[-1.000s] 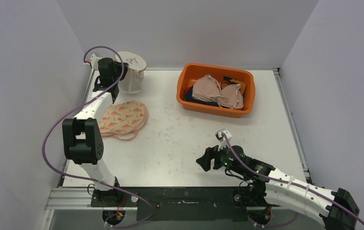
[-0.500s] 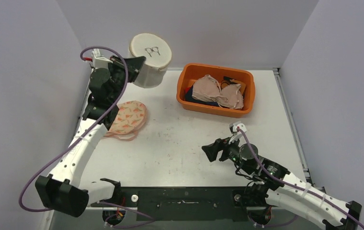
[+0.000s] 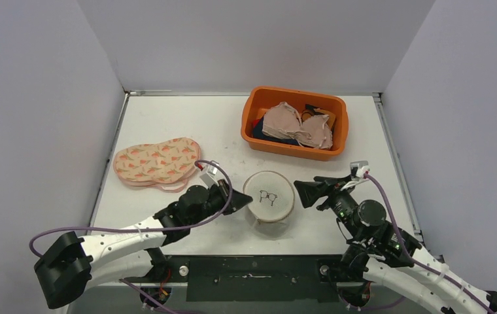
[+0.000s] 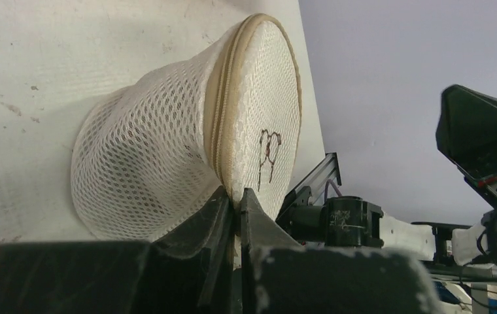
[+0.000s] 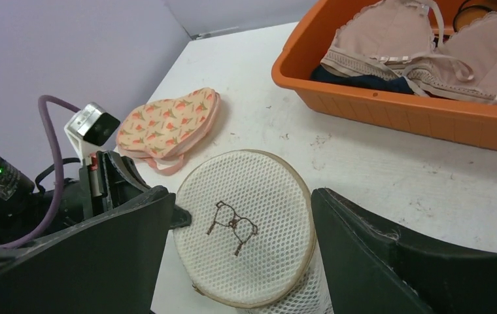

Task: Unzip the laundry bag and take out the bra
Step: Place the laundry bag at the center of the board.

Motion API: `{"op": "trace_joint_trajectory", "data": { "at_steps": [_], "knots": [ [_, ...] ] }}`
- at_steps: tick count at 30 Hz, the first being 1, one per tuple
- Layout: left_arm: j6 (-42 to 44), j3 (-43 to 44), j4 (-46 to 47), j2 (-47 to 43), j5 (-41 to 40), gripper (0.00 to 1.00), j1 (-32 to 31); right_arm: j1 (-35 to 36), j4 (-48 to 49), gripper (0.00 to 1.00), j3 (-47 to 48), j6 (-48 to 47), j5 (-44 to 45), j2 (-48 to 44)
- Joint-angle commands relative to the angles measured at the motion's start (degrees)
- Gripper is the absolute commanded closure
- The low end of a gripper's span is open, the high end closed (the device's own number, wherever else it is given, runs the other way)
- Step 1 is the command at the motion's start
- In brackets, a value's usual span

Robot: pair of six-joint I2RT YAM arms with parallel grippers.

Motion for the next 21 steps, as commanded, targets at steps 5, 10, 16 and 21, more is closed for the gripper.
{"op": "trace_joint_trajectory", "data": {
  "at_steps": [5, 10, 16, 21],
  "knots": [
    [-1.5, -10.8, 19.6, -4.9, -8.2, 1.00, -2.8, 0.0, 0.2, 0.22, -7.6, 5.1, -10.0, 3.4],
    [-5.4, -13.6, 20.0, -8.8, -11.0, 1.00, -2.8, 0.1, 0.3, 0.24, -11.4, 10.6, -17.6, 1.9],
    [-17.6, -14.0, 13.8, -13.6, -17.0, 1.00, -3.8, 0.3, 8.9, 0.26, -13.2, 13.4, -24.0, 3.1],
    [-24.7, -11.8, 8.6, -13.3, -24.4, 1.00, -8.0, 1.1, 11.9, 0.29, -11.9, 14.7, -23.0, 12.3]
  ]
}}
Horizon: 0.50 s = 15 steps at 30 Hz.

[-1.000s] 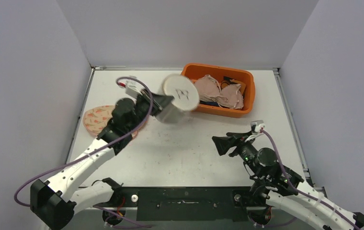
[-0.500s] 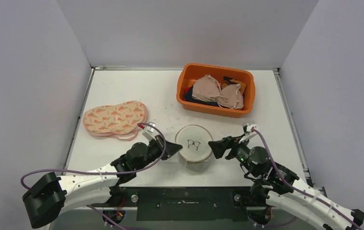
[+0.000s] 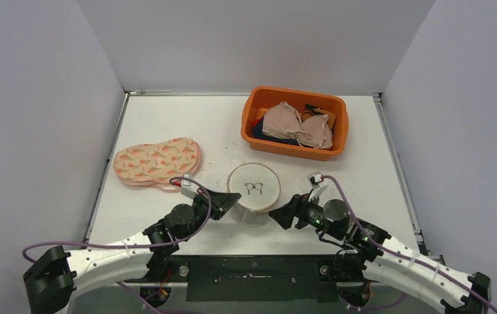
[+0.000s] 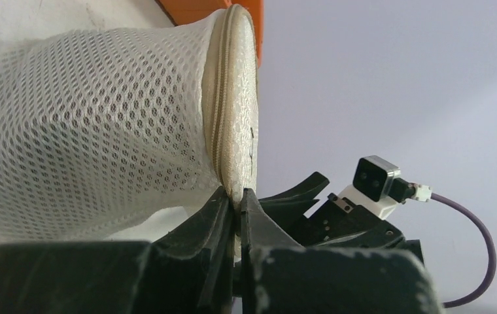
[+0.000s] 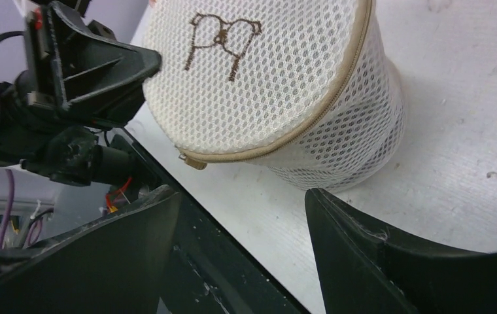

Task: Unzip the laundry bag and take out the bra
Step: Place the laundry bag at the center of the board.

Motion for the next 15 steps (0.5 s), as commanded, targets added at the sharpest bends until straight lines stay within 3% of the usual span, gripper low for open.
{"op": "trace_joint_trajectory", "data": {
  "at_steps": [1, 10, 15],
  "knots": [
    [-7.4, 4.2, -5.3, 0.5, -8.1, 1.00, -3.5, 0.9, 7.0, 0.29, 0.3, 3.5, -0.2, 5.8],
    [-14.0, 4.9, -6.7, 4.5, -10.2, 1.00, -7.0, 1.0, 21.0, 0.37, -4.0, 11.8, 2.2, 9.4],
    [-14.0, 6.2, -9.0, 4.7, -9.5, 1.00, -7.6, 1.0, 21.4, 0.58, -3.1, 13.7, 2.7, 12.2]
  ]
}}
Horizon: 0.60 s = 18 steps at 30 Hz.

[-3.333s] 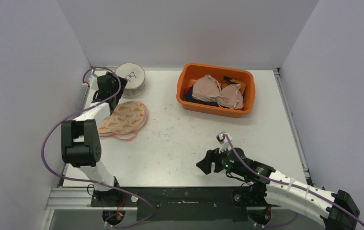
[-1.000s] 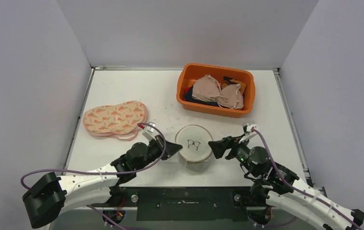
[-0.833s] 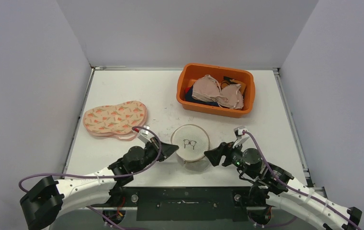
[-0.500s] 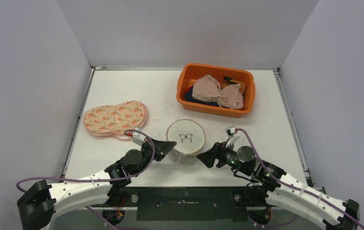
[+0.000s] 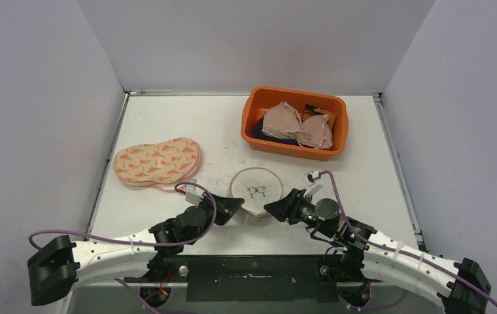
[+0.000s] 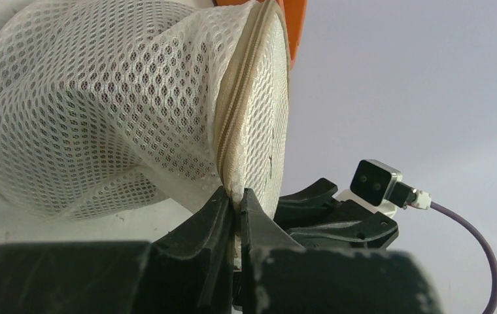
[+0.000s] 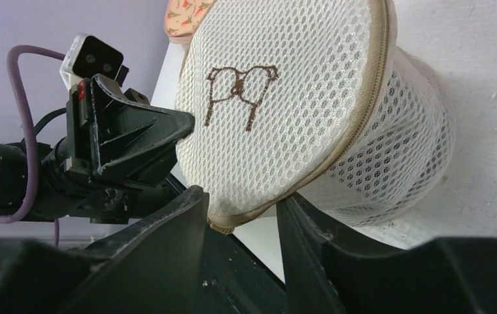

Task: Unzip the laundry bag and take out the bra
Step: Place the laundry bag at the center of the board, then unzip the laundry bag at the center of the board.

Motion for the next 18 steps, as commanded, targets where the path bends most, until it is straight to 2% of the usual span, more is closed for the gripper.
{"op": "trace_joint_trajectory", "data": {
  "at_steps": [1, 4, 9, 13, 15, 18],
  "knots": [
    [-1.2, 3.5, -1.2, -0.3, -0.5, 1.00, -0.7, 0.4, 6.5, 0.61, 0.8, 3.7, 1.3, 2.3],
    [-0.4, 3.7, -2.2, -0.8, 0.0, 0.95, -0.8, 0.4, 7.7, 0.68, 0.6, 5.9, 1.4, 3.2],
    [1.8, 3.4, -3.4, -1.6, 1.8, 0.61, -1.4, 0.3, 8.9, 0.82, -0.1, 10.0, 1.6, 3.1],
    [2.8, 2.2, -4.4, -2.3, 2.6, 0.37, -2.5, 0.3, 9.0, 0.88, -1.0, 12.3, 1.6, 2.0],
    [2.1, 0.8, -3.2, -2.5, 1.9, 0.33, -3.6, 0.3, 9.0, 0.90, -1.7, 13.4, 1.6, 1.5],
    [1.5, -0.8, 0.3, -2.0, 1.2, 0.33, -4.9, 0.1, 9.7, 0.92, -3.5, 15.7, 3.2, 0.7]
  ]
}}
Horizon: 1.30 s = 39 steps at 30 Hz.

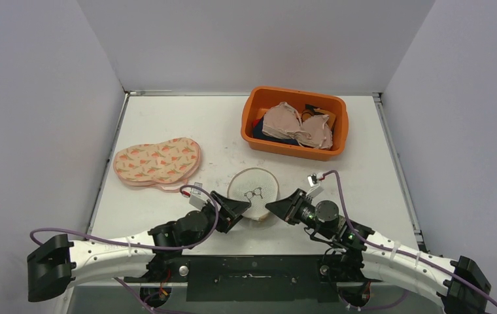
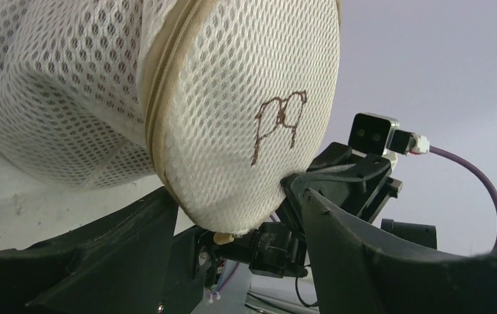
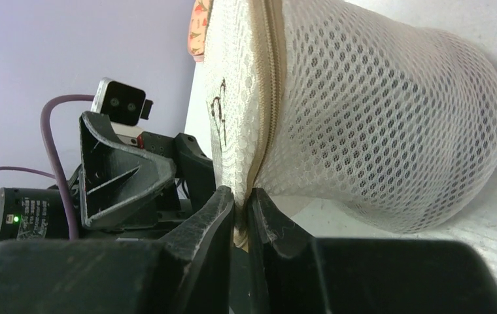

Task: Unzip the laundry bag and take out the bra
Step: Unzip the laundry bag at the center of the board.

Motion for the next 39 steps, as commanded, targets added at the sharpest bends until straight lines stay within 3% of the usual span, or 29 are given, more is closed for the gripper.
{"op": "trace_joint_trajectory", "data": {
  "at_steps": [1, 7, 12, 16, 17, 18, 21, 23, 25, 31, 39],
  "knots": [
    [0.1, -1.5, 5.3, 0.2, -0.5, 0.34, -1.7, 0.0, 4.7, 0.92, -2.2, 4.6, 2.1, -1.7],
    [0.5, -1.0, 9.3, 4.7, 1.2, 0.40, -2.2, -0.6, 7.7, 0.93, -4.4, 8.2, 1.1, -2.0],
    [0.6, -1.3, 12.0, 8.0, -0.3, 0.58, -2.4, -0.9, 10.5, 0.94, -5.6, 10.8, -1.4, -1.7],
    [1.3, -1.3, 14.5, 9.6, -1.2, 0.83, -2.4, -0.9, 10.3, 0.92, -5.3, 9.9, -2.6, -1.8],
    [1.4, -1.4, 14.8, 9.7, -1.4, 0.90, -2.4, -0.9, 8.8, 0.87, -4.7, 8.2, -2.6, -2.1],
    [1.3, -1.4, 14.8, 9.7, -1.4, 0.98, -2.4, -0.8, 5.9, 0.74, -2.7, 5.7, -2.1, -2.5],
    [0.7, -0.9, 12.7, 8.5, -1.9, 1.00, -2.5, 0.0, -5.1, 0.35, 3.2, -3.5, 0.0, -3.9],
    [-1.0, 0.6, 6.7, 6.7, -2.7, 1.00, -2.5, 0.8, -11.7, 0.23, 6.6, -8.4, 2.4, -5.4],
    [-2.8, 2.3, 0.8, 4.7, -4.3, 1.00, -2.8, 1.4, -18.1, 0.19, 9.9, -13.5, 5.4, -6.9],
    [-12.6, 13.9, -26.7, 3.6, -9.2, 1.00, -3.2, 3.5, -28.5, 0.22, 17.4, -28.1, 9.9, -4.0],
    [-22.8, 27.9, -49.5, 11.5, -11.6, 1.00, -3.2, 14.0, -23.2, 0.25, 17.5, -32.1, 18.2, 0.0]
  ]
}}
